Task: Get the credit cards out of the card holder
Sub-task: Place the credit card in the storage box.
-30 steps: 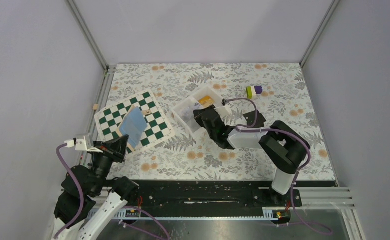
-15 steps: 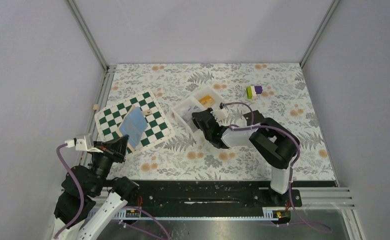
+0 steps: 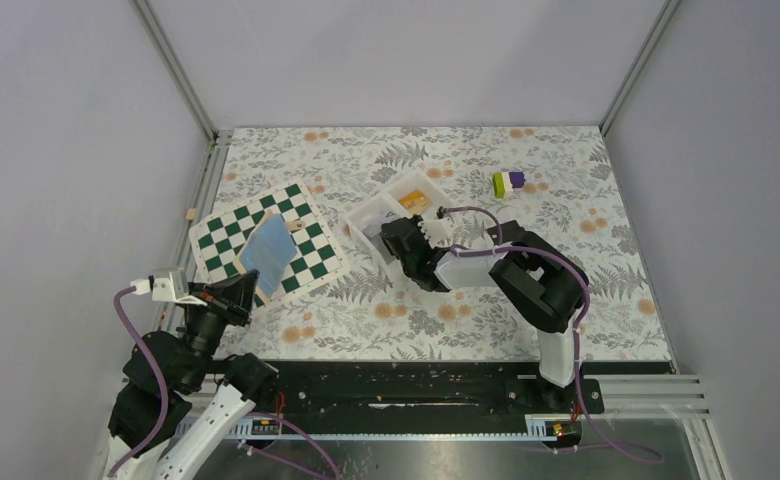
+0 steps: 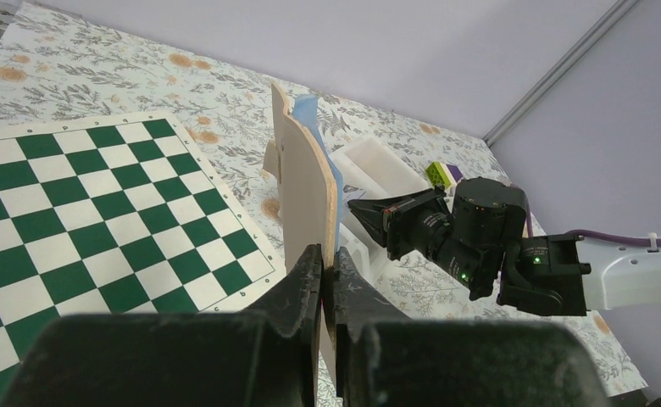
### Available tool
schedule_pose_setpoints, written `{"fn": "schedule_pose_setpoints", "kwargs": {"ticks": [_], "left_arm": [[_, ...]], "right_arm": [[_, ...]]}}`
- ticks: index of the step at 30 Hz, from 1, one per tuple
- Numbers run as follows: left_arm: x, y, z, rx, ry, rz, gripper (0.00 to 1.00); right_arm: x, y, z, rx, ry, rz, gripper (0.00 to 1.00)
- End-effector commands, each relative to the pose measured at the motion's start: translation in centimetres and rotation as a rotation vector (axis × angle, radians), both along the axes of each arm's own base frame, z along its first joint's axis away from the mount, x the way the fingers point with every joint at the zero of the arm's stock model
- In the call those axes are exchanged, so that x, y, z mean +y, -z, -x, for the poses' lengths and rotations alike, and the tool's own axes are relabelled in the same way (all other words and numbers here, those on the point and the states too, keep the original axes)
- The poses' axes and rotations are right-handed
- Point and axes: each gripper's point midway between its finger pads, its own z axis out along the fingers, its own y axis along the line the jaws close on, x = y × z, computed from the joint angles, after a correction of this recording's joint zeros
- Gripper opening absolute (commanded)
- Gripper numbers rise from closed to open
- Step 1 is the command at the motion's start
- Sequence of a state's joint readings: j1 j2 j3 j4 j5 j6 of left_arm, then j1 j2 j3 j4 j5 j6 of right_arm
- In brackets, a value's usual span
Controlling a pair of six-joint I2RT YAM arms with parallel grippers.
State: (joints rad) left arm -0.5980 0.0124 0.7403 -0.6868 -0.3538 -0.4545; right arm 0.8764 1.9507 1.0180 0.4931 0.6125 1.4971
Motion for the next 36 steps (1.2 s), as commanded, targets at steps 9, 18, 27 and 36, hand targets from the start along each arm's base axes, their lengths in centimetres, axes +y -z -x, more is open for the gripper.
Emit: {"fn": "schedule_pose_setpoints", "kwargs": {"ticks": [9,18,27,36], "left_arm": [[0.9,-2.8,1.9,-0.139,0.018,0.072,0.0],[1.0,-2.9,2.1,-0.148,0.02,0.077,0.0],[1.1,-3.0,2.2,-0.151,0.021,0.08,0.0],[1.2,-3.0,2.3,-0.154,0.022,0.087,0.0]], "right_arm": [[0.1,-0.3,-1.2,0.036,0.1,-0.027,0.0],[0.7,-0.8,-1.4,0.042,0.088,-0.016,0.0],[1.5,0.6,-1.5,0.075,0.076,-0.017,0.0],[2.1,1.7,-1.8,0.113,0.064,-0.007,0.1]]}}
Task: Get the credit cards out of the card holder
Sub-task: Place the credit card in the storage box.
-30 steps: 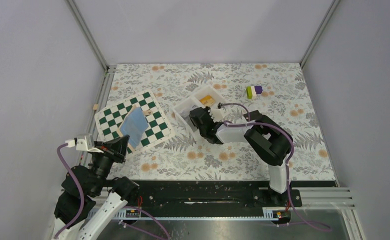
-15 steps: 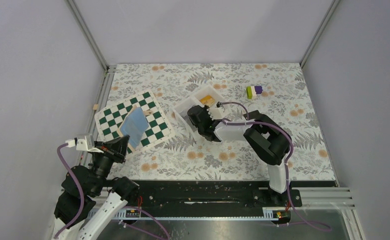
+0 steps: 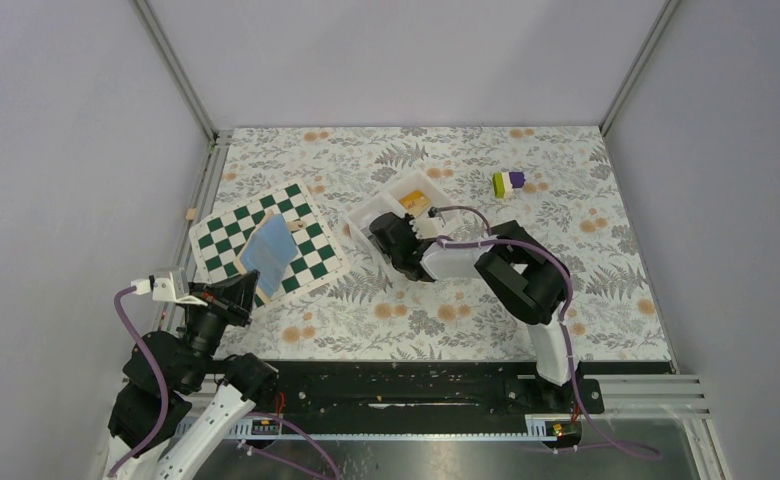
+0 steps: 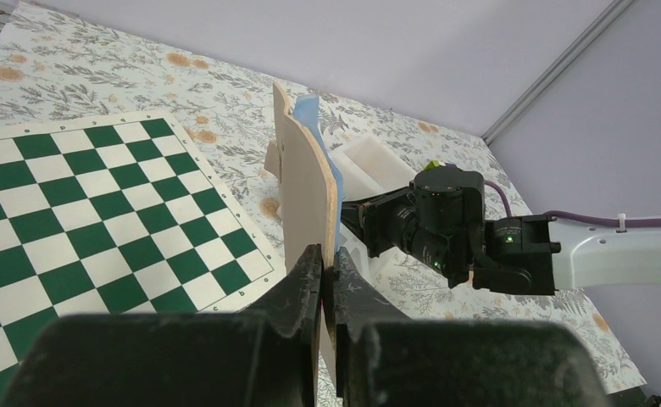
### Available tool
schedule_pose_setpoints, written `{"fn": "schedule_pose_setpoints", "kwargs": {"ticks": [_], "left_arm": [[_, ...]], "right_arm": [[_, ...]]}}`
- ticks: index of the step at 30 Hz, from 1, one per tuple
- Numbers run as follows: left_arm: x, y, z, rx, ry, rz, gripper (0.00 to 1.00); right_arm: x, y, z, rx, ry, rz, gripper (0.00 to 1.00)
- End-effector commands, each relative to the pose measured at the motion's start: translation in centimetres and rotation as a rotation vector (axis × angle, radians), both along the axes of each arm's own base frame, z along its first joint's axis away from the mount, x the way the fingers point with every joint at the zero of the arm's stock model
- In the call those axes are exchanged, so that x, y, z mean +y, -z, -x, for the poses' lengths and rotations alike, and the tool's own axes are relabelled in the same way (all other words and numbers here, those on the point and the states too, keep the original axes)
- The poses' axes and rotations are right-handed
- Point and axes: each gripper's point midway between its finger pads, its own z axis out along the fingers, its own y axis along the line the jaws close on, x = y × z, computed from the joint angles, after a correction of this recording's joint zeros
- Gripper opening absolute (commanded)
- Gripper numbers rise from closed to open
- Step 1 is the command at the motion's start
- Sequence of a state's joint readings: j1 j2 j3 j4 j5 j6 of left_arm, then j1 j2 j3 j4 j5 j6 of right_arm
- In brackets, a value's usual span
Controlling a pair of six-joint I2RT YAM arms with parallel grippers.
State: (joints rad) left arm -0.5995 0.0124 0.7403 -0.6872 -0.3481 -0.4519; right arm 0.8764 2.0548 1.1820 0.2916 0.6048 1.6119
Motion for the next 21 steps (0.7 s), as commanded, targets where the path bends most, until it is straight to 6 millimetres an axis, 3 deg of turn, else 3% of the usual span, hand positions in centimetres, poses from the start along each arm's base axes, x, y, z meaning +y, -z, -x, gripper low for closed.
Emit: {"fn": "schedule_pose_setpoints", "kwargs": {"ticks": [1,9,21], "left_arm": [[1.3,-3.0,2.2,-0.152,0.016,0.09,0.0],[1.3,-2.9,2.3,-0.151,0.018,0.091,0.0],[1.3,-2.8,2.3,-0.147,0.018,0.096,0.0]], "right_arm": [[0.6,-0.6,-0.7,0.007,0.016,-0.007,0.13],[-0.1,-1.0,-0.5,0.004,0.011,0.037,0.25],[-1.2,-4.3,-0.9,-0.056,-0.024,0.113,0.4]]}}
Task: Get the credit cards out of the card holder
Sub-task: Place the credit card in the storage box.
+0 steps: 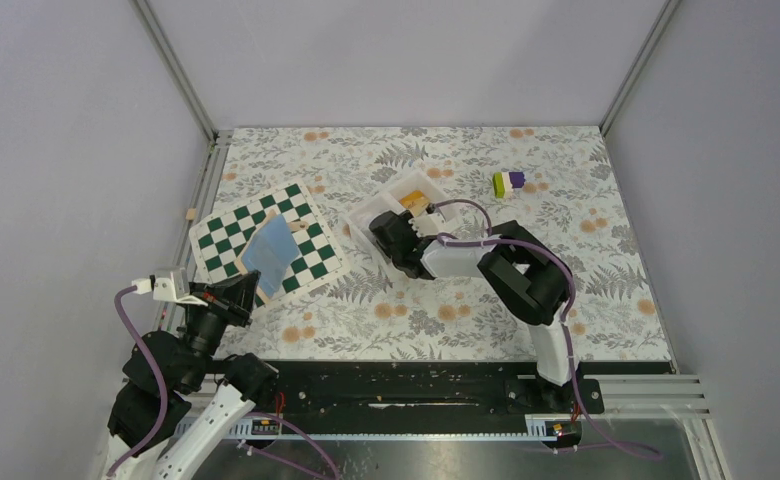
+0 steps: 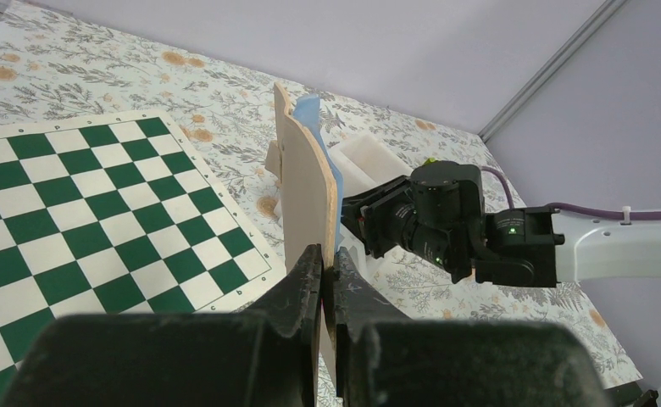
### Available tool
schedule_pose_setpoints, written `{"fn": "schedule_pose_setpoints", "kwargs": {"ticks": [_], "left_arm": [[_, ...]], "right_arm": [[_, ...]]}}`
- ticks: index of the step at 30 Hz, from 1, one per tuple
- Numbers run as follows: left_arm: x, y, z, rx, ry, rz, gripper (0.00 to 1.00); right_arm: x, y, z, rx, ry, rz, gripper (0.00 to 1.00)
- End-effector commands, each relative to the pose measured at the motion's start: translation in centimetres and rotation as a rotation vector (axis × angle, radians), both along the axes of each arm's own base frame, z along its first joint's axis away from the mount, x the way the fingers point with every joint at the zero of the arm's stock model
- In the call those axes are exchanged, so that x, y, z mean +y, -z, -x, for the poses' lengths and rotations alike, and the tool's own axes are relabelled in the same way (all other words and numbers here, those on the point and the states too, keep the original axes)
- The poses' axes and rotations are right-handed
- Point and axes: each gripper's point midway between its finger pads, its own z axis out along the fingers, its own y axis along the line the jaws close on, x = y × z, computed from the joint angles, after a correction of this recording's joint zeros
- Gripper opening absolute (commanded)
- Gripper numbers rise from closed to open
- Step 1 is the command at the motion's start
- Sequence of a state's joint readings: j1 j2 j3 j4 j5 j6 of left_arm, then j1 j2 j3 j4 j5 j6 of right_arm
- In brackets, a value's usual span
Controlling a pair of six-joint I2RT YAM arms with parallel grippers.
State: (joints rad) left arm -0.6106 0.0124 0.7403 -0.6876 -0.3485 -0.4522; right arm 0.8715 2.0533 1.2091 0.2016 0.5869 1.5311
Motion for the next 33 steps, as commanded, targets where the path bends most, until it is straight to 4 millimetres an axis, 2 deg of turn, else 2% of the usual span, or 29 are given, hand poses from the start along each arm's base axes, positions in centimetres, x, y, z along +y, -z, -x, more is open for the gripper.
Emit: {"fn": "schedule_pose_setpoints", "kwargs": {"ticks": [1,5,10,16,20,22,23,25,27,30,33], "left_arm": [[1.4,-2.8,2.2,-0.147,0.009,0.097,0.0],[1.4,-2.8,2.2,-0.146,0.008,0.097,0.0],[1.5,-2.9,2.2,-0.15,0.005,0.1,0.0],[1.5,-2.9,2.2,-0.151,0.004,0.101,0.0],[1.5,-2.9,2.2,-0.151,0.006,0.099,0.0],[1.5,-2.9,2.2,-0.151,0.007,0.098,0.0],[1.5,-2.9,2.2,-0.151,0.006,0.098,0.0],[1.5,-2.9,2.2,-0.152,0.006,0.097,0.0],[1.5,-2.9,2.2,-0.153,0.006,0.099,0.0],[1.5,-3.0,2.3,-0.155,0.007,0.101,0.0],[1.4,-3.0,2.2,-0.155,0.009,0.098,0.0]], "right_arm": [[-0.7,-5.6,-1.5,-0.104,0.018,0.011,0.41],[-0.8,-7.1,-1.5,-0.133,-0.011,0.045,0.47],[-1.2,-7.5,-1.3,-0.142,-0.031,0.071,0.5],[-1.9,-6.6,-1.0,-0.126,-0.045,0.11,0.51],[-1.9,-5.4,-0.6,-0.092,-0.052,0.118,0.63],[-1.8,-5.0,-0.6,-0.086,-0.065,0.128,0.58],[-1.8,-4.7,-0.5,-0.085,-0.075,0.141,0.51],[-1.8,-4.5,-0.5,-0.088,-0.091,0.159,0.3],[-2.0,-4.0,-0.5,-0.079,-0.102,0.184,0.17],[-1.9,-3.4,-0.5,-0.054,-0.129,0.196,0.08],[-2.0,-2.7,-0.4,-0.009,-0.131,0.228,0.05]]}}
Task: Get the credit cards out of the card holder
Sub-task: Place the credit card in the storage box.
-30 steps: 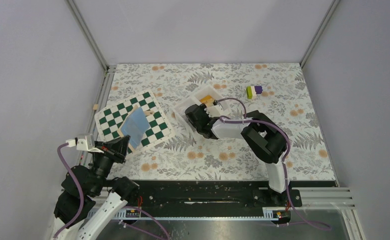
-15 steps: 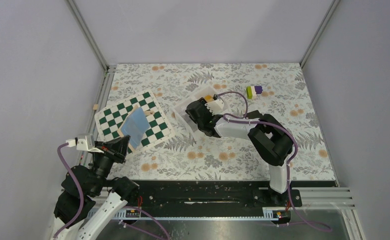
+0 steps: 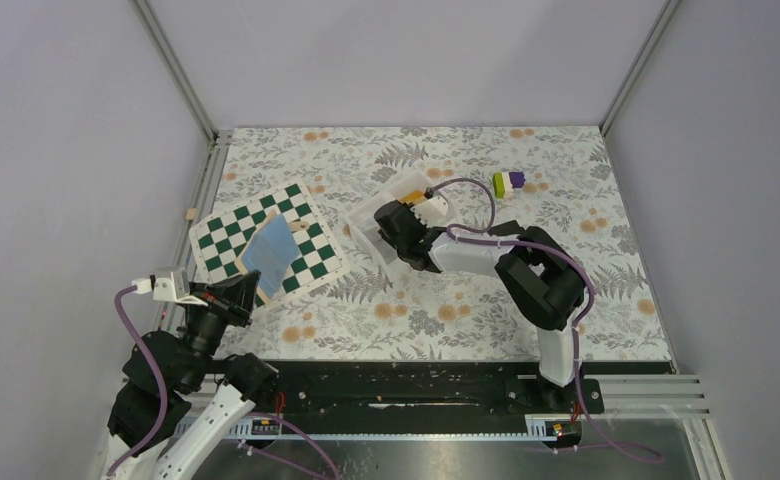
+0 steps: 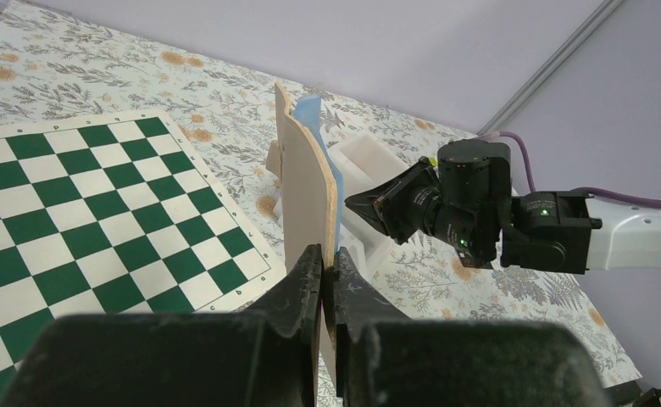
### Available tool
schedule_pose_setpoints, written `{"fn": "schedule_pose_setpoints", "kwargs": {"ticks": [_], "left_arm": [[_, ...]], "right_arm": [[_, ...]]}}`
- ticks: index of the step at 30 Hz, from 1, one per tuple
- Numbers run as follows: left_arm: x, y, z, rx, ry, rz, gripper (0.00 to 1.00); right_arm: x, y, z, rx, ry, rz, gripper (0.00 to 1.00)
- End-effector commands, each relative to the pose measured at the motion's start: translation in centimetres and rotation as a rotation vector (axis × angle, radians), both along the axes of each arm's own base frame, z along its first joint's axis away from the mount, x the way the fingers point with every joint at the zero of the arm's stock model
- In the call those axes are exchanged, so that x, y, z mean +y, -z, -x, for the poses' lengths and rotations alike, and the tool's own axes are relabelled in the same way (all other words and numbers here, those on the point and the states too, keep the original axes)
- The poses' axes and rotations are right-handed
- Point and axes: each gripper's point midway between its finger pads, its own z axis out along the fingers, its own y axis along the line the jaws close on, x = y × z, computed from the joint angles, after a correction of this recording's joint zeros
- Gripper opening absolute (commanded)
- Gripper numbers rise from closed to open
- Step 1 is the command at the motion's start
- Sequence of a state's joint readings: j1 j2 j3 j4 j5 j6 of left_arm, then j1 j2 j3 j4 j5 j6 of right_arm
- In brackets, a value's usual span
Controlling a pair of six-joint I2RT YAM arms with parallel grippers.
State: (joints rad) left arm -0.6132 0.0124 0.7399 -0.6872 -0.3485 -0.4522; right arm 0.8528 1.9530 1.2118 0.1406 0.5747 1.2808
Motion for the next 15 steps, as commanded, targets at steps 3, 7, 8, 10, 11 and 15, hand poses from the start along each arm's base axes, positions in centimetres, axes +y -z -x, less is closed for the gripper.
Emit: {"fn": "schedule_pose_setpoints", "kwargs": {"ticks": [3,7,8,10,11,15], "left_arm": [[1.5,-3.0,2.3,-0.156,0.008,0.099,0.0],[1.4,-3.0,2.3,-0.158,0.01,0.1,0.0],[1.4,-3.0,2.4,-0.158,0.014,0.101,0.0],[1.3,-3.0,2.4,-0.159,0.018,0.103,0.0],[1.3,-3.0,2.4,-0.162,0.018,0.103,0.0],[1.4,-3.1,2.4,-0.164,0.017,0.104,0.0]], "right_arm": [[-0.3,0.3,-0.8,0.037,-0.034,0.099,0.04],[1.9,-2.7,-1.5,-0.045,-0.284,0.239,0.07],[2.3,-3.1,-1.6,-0.057,-0.338,0.232,0.07],[2.3,-4.0,-1.6,-0.076,-0.425,0.2,0.05],[2.2,-4.5,-1.7,-0.091,-0.46,0.217,0.05],[1.9,-3.8,-1.2,-0.074,-0.67,0.387,0.02]]}}
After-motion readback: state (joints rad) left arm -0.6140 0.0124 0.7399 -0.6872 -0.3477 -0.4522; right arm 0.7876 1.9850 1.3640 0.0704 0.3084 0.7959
